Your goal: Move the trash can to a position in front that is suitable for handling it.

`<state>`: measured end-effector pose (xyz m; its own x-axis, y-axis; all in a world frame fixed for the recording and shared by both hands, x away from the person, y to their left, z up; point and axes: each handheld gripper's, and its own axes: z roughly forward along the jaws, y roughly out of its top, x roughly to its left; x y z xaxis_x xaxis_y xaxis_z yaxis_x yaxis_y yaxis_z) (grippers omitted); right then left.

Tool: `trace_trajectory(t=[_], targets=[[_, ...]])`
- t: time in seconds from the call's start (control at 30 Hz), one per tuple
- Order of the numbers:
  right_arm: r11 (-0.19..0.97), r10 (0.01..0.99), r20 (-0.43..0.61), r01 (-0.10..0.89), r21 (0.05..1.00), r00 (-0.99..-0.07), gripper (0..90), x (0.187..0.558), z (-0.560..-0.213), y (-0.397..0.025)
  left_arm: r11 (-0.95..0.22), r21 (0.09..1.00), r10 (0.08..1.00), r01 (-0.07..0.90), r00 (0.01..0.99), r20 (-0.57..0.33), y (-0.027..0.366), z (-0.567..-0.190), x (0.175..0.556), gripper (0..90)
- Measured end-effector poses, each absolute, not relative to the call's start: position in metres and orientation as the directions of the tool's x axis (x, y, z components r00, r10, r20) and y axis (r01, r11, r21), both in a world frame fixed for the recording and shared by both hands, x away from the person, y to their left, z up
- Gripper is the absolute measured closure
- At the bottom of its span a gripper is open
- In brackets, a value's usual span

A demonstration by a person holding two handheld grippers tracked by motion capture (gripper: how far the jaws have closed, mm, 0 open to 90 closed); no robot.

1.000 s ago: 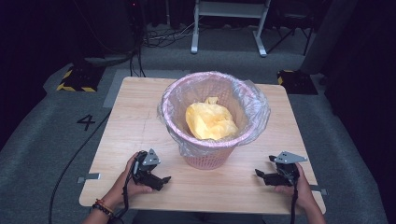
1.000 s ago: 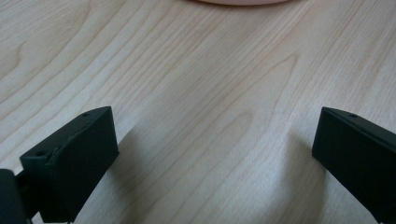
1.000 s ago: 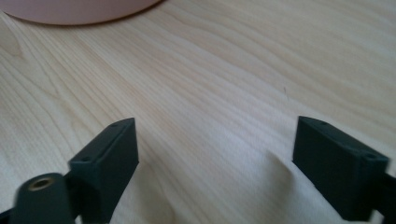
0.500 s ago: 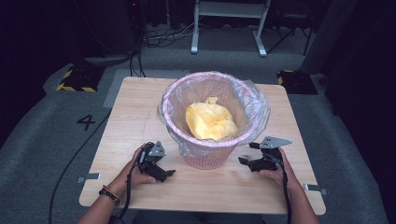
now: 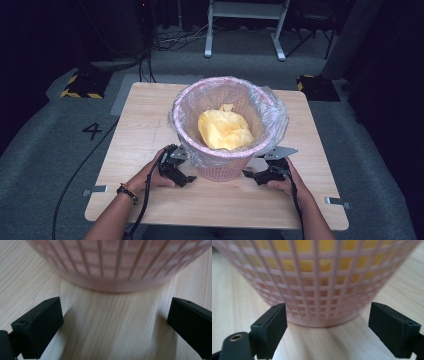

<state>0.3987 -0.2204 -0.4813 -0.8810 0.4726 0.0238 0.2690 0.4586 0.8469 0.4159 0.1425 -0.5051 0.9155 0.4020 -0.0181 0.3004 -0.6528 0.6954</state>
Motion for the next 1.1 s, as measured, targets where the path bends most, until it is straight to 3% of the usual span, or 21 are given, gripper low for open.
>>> trace_trajectory(t=[0.37, 0.47, 0.6, 0.97, 1.07, 1.1], targets=[[0.458, 0.492, 0.010, 0.268, 0.848, -0.871, 13.2, 0.395, -0.487, -0.214, -0.645, 0.699, 0.415, 0.309, 0.909, -0.019, 0.129, -0.505, 0.418, 0.6], [0.462, 0.503, -0.003, 0.265, 0.846, -0.865, 11.8, 0.393, -0.488, -0.210, -0.637, 0.710, 0.412, 0.299, 0.911, -0.013, 0.128, -0.504, 0.417, 7.1], [0.456, 0.507, -0.004, 0.264, 0.850, -0.862, 11.8, 0.386, -0.489, -0.212, -0.640, 0.711, 0.399, 0.292, 0.917, -0.018, 0.126, -0.504, 0.414, 7.2], [0.441, 0.546, -0.011, 0.276, 0.854, -0.837, 11.7, 0.343, -0.490, -0.221, -0.695, 0.685, 0.302, 0.219, 0.953, 0.002, 0.118, -0.502, 0.394, 7.6], [0.408, 0.572, 0.015, 0.301, 0.862, -0.820, 14.4, 0.329, -0.490, -0.227, -0.651, 0.713, 0.340, 0.261, 0.940, -0.034, 0.116, -0.504, 0.383, 8.0], [0.407, 0.576, 0.019, 0.307, 0.860, -0.817, 16.8, 0.324, -0.490, -0.229, -0.675, 0.697, 0.335, 0.242, 0.942, -0.003, 0.119, -0.503, 0.383, 8.0]])
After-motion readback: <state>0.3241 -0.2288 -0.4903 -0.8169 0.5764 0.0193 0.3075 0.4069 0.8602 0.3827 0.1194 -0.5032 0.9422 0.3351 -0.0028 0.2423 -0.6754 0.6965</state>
